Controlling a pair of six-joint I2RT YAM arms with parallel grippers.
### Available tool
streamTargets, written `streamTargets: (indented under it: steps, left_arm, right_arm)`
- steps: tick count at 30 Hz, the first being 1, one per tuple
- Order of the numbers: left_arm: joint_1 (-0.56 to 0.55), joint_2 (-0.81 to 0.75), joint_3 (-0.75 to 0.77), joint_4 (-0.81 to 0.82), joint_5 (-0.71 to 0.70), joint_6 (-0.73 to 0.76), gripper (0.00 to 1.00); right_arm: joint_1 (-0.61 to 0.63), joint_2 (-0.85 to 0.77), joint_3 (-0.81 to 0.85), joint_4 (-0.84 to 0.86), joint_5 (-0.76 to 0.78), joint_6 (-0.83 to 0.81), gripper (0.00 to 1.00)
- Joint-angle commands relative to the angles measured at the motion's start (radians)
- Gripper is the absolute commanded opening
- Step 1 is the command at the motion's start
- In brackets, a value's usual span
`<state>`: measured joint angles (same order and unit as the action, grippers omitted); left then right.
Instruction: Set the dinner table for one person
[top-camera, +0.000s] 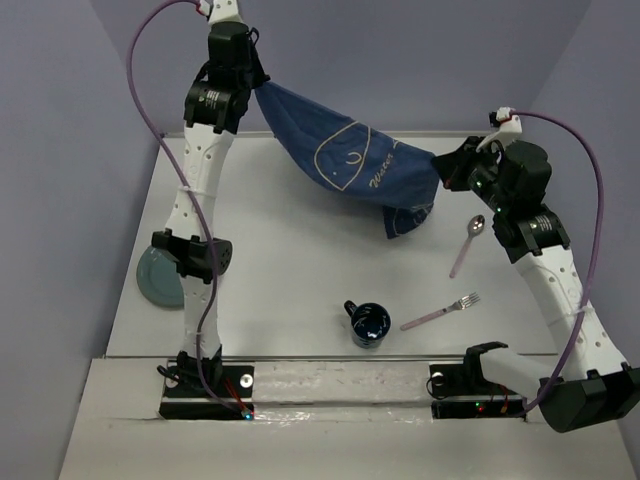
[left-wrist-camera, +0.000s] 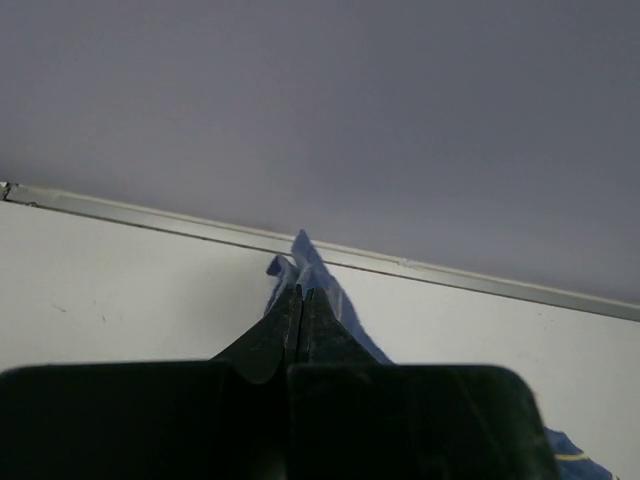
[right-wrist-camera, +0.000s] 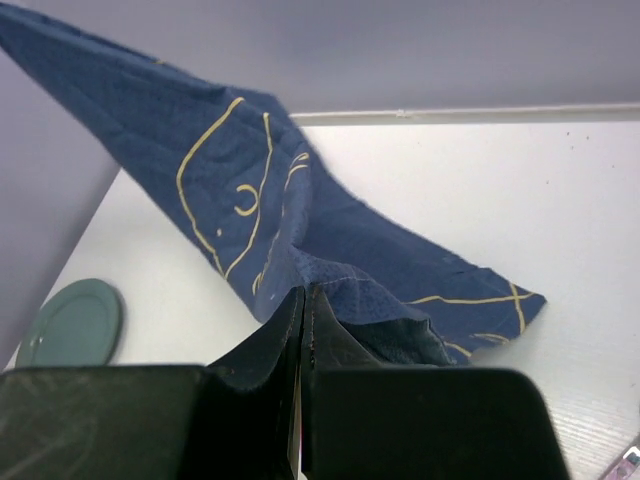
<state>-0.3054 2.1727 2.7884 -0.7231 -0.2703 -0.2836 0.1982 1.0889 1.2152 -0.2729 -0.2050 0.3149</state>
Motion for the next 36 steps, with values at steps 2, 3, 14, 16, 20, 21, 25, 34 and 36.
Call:
streamTargets:
  steps: [2, 3, 14, 16, 20, 21, 25, 34, 36]
  left_arm:
    - [0.009, -0.253, -0.131, 0.028, 0.048, 0.052, 0.0]
    - [0.021, -0.371, -0.276, 0.057, 0.099, 0.04, 0.0]
    - [0.052, -1.017, -1.239, 0.505, 0.06, 0.011, 0.0]
    - [0.054, -1.108, -1.355, 0.539, 0.051, -0.006, 0.0]
    - [0.052, -1.234, -1.472, 0.596, 0.072, -0.06, 0.0]
    - [0.052, -1.249, -1.471, 0.6, 0.074, -0.063, 0.0]
    - [0.052, -1.315, -1.437, 0.608, 0.098, -0.071, 0.0]
    - [0.052, -1.338, -1.409, 0.637, 0.163, -0.081, 0.0]
    - [0.052, -1.305, -1.441, 0.657, 0.157, -0.077, 0.0]
  right_arm:
    - [0.007, -0.006, 0.067, -0.031, -0.019, -0.027, 0.0]
    - [0.007, -0.004, 0.063, -0.031, -0.022, -0.027, 0.0]
    - [0.007, -0.012, 0.061, -0.057, 0.01, -0.053, 0.0]
    - [0.007, -0.058, 0.067, -0.063, 0.039, -0.048, 0.0]
    - [0.007, -0.132, 0.145, -0.094, 0.046, -0.046, 0.0]
    - [0.007, -0.144, 0.165, -0.1, 0.047, -0.046, 0.0]
    - [0.007, -0.184, 0.254, -0.126, 0.075, -0.057, 0.0]
    - [0.007, -0.101, 0.348, -0.138, 0.099, -0.082, 0.0]
    - [0.007, -0.054, 0.343, -0.13, 0.153, -0.092, 0.0]
